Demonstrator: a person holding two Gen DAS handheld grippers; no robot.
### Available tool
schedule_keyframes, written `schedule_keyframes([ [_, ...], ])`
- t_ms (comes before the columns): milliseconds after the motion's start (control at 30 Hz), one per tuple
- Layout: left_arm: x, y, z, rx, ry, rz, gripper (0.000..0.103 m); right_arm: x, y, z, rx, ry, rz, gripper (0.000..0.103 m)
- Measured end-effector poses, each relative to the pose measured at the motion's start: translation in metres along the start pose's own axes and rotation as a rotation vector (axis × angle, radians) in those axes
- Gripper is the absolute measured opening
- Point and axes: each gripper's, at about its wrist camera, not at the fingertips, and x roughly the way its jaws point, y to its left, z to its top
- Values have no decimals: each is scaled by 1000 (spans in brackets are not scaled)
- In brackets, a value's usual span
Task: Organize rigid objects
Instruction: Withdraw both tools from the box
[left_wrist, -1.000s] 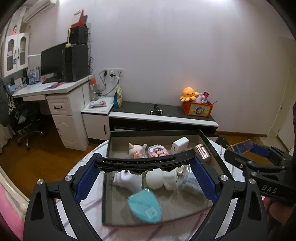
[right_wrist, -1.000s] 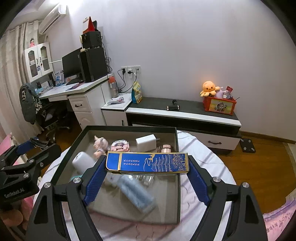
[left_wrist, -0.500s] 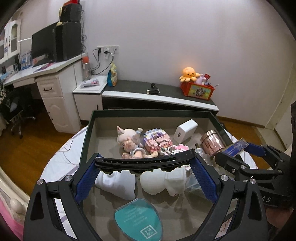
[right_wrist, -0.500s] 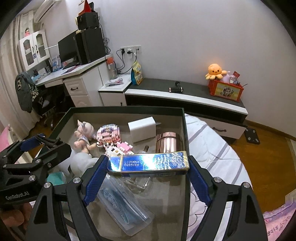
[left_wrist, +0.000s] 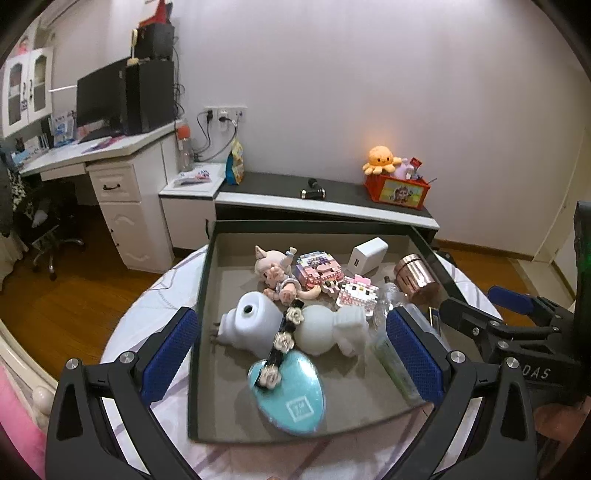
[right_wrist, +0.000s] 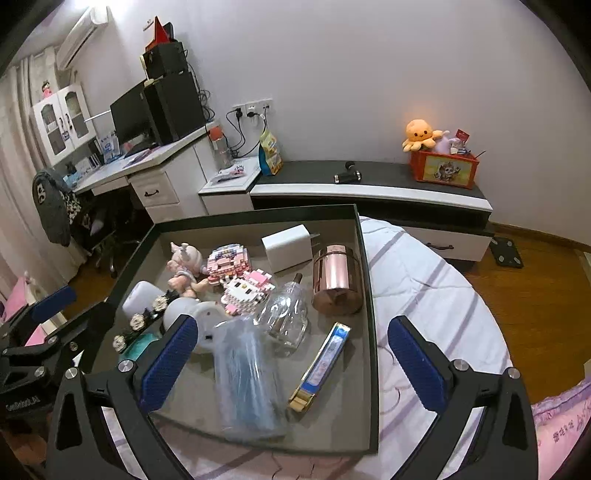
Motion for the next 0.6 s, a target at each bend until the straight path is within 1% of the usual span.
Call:
schedule_keyframes([
  [267,-56,-1,-23,17,-55,25,103,-47,11,-19,9,-55,-7,103],
  [600,-124,-3,-44,18,-113,36,103,-115,31,-37,-21,-147,-19,103],
])
